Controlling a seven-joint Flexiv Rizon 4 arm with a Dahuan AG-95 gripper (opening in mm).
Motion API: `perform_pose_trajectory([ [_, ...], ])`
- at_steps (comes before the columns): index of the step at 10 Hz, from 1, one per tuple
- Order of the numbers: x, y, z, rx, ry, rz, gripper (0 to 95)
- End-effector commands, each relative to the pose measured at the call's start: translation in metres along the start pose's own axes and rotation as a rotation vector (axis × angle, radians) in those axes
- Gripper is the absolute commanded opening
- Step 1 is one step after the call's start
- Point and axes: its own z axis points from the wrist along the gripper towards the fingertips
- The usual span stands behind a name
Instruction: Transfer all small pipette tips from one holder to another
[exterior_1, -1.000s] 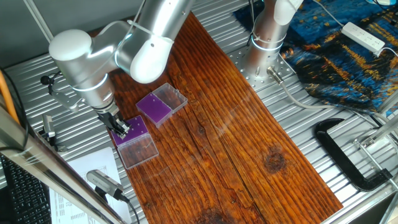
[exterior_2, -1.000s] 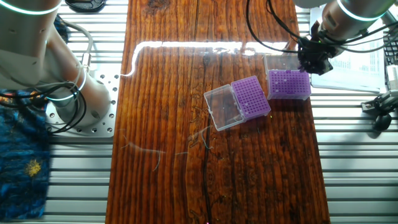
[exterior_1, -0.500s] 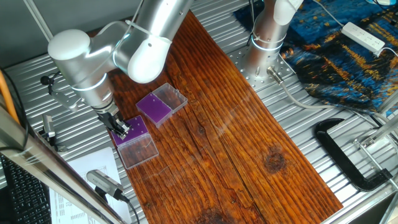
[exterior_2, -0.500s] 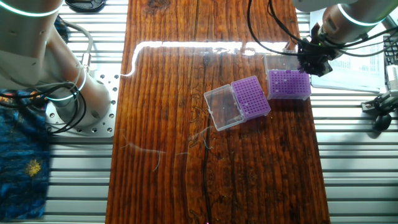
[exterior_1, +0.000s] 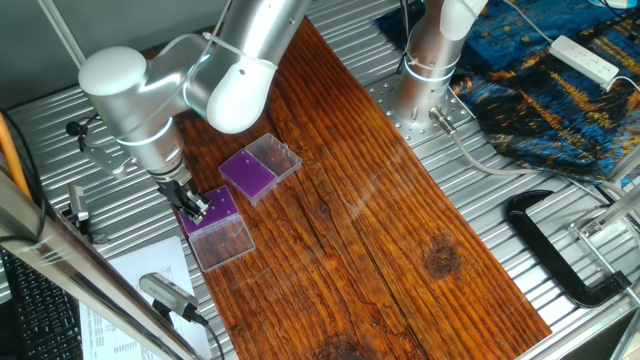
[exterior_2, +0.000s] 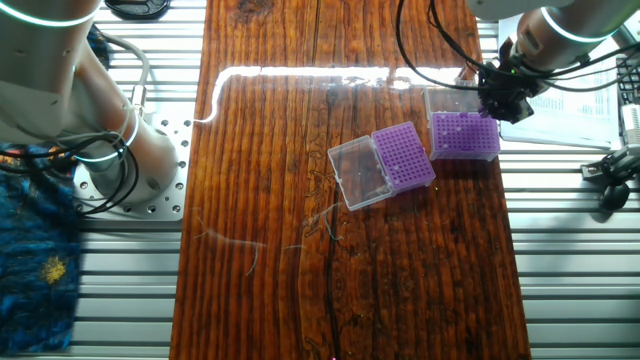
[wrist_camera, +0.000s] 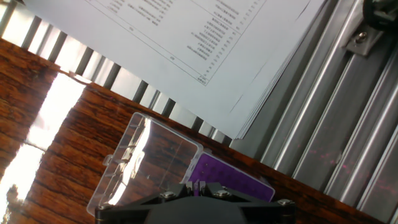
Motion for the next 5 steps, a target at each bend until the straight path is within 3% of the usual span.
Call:
perform_pose_trajectory([
  [1,-0.0001,0.0,0.0,-0.002,0.006,0.003,0.0],
  [5,-0.0022,0.0,-0.0015,0.001,0.003,0.007,0.0],
])
